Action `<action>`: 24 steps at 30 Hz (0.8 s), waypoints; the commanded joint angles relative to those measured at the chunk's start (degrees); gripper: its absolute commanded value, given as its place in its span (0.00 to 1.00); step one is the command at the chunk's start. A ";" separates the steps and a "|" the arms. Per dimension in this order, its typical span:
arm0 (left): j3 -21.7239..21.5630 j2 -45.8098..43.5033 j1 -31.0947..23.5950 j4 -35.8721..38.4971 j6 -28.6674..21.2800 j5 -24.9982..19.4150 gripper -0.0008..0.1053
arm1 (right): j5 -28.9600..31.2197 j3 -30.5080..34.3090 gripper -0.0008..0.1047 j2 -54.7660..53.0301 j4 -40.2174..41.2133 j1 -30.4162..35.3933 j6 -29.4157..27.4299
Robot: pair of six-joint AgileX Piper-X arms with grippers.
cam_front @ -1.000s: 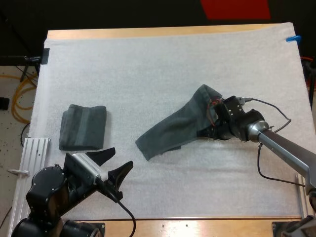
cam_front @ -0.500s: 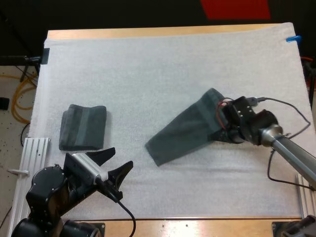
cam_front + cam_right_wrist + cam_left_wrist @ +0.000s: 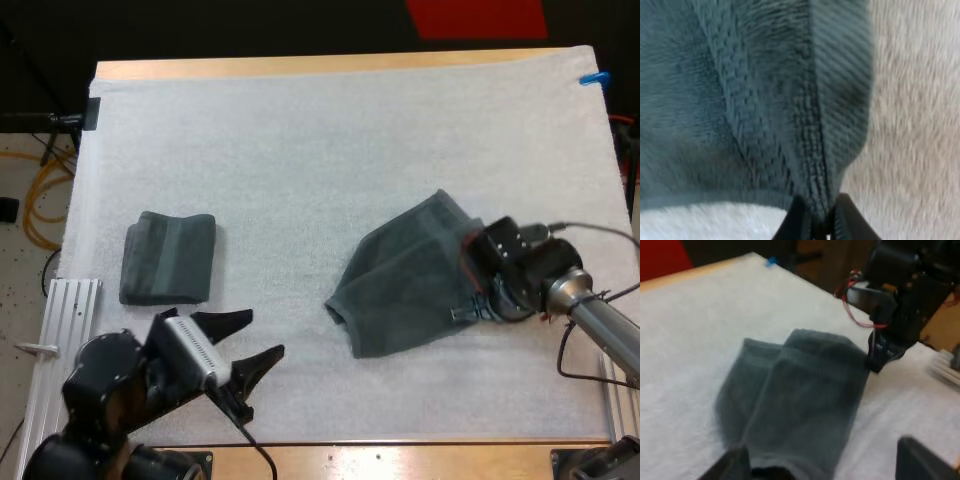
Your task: Pick towel from pile fold and stack
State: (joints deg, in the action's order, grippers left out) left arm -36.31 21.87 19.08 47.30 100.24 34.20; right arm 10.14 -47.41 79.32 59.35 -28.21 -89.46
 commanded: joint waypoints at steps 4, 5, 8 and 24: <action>-0.04 5.56 4.87 2.19 -0.97 0.26 0.56 | 0.08 4.73 0.01 -0.48 -1.94 -0.04 4.19; -0.04 6.46 5.77 2.18 -1.46 0.27 0.56 | 0.08 5.26 0.01 -0.48 -2.08 -0.04 4.86; -0.04 10.73 10.33 1.45 -4.86 1.13 0.54 | -0.02 7.15 0.01 -0.48 -2.24 -0.04 6.81; -0.04 41.52 21.75 -9.69 6.91 -0.09 0.54 | -0.09 8.20 0.01 -8.01 -2.83 -0.04 8.31</action>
State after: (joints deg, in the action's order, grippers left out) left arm -36.26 63.95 40.67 38.34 106.40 34.25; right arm 10.02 -39.29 71.69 56.59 -28.21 -81.40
